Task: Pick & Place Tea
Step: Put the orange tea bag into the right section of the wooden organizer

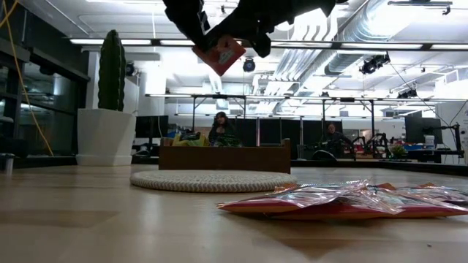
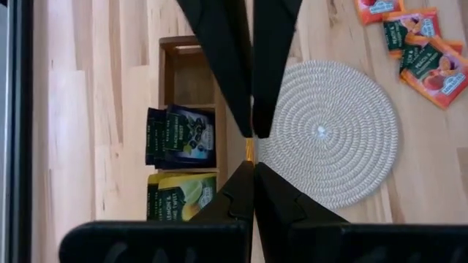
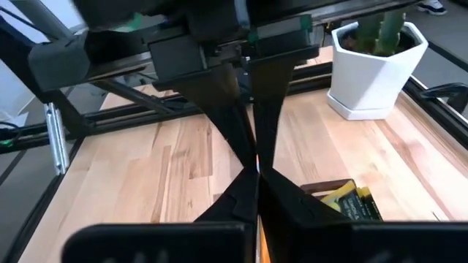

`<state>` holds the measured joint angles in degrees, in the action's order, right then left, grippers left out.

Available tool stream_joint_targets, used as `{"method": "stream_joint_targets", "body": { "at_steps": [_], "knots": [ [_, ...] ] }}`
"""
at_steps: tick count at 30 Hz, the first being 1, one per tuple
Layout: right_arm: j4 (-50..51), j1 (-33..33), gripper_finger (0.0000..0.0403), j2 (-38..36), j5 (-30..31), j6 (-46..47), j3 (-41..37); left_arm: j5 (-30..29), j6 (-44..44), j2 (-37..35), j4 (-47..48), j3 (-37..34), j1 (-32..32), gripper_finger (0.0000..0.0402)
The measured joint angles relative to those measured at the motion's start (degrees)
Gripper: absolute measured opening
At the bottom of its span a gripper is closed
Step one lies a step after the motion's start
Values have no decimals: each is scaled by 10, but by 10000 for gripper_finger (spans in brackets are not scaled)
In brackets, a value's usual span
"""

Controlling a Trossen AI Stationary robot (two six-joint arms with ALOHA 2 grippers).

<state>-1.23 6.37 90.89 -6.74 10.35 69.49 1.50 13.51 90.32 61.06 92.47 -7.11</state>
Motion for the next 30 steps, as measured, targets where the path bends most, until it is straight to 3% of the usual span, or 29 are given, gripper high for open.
{"method": "stream_joint_targets", "body": {
  "at_steps": [9,16,22,26,30],
  "knots": [
    [16,0,1,-3,22,7,0,-25,15,0,1,0,0,7],
    [58,0,1,-15,39,3,0,-70,17,-1,9,0,0,80],
    [119,2,0,-32,89,-1,0,-124,7,-3,41,13,0,151],
    [168,12,0,-40,113,-6,-3,-172,-14,-8,65,24,0,174],
    [150,23,0,-48,113,0,-50,-188,-29,-44,34,1,0,179]
  ]
}}
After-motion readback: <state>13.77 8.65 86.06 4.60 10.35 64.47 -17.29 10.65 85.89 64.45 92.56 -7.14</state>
